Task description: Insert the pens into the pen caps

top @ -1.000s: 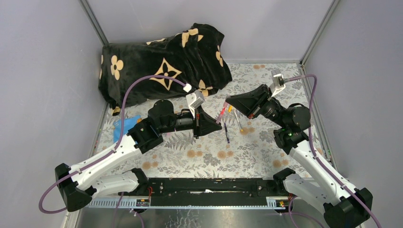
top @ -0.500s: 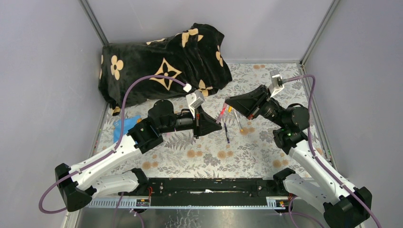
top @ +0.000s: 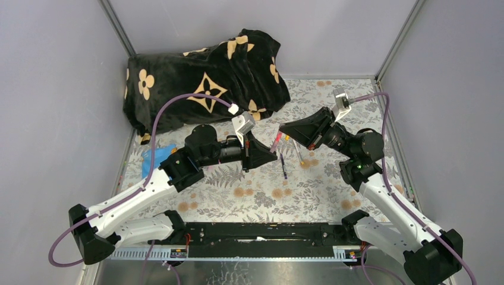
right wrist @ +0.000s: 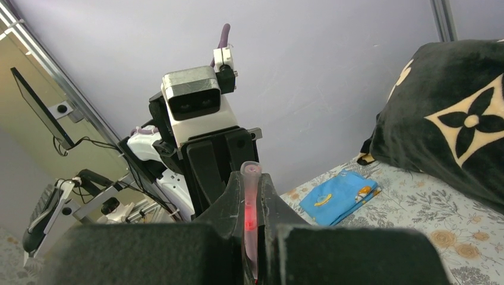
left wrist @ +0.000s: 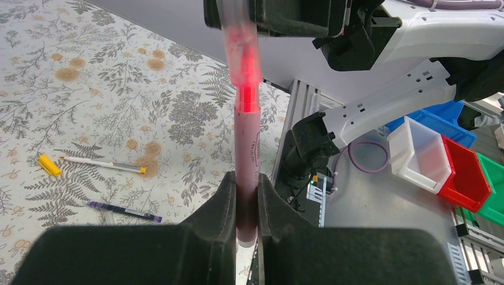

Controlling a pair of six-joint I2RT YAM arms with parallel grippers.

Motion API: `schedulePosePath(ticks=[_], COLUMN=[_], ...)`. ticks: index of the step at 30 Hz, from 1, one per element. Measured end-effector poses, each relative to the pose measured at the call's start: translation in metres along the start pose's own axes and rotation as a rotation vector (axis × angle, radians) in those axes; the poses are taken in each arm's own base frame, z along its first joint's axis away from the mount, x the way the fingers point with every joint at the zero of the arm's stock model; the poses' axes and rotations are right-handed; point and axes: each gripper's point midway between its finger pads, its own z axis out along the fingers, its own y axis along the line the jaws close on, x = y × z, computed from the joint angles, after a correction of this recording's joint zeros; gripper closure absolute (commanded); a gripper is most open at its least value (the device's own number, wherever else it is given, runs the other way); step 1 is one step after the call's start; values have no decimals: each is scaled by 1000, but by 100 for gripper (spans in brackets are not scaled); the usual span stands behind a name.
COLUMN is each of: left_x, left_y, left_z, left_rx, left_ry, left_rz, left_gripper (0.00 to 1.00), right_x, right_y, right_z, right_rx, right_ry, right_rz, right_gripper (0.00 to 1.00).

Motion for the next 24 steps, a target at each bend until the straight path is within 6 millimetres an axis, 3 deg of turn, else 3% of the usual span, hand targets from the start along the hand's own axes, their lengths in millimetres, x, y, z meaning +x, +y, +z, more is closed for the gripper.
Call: schedulePosePath(ticks=[8,21,24], left_x=[-1,-7,-7], left_y=[3,4,4], left_z=[0,-2,-3], left_rx=[-18,-44,-50], left_ry=[-6,-14,-15], left_rz=[-8,-26,-27], left_gripper=[100,100,100], right_x=[5,7,8], right_y=[-1,1,1], right_z=[1,3,3], right_rx=[-15,-46,-49], right_ry=[21,32,34], right_rz=[1,-18,-19], right_gripper=[100,84,75])
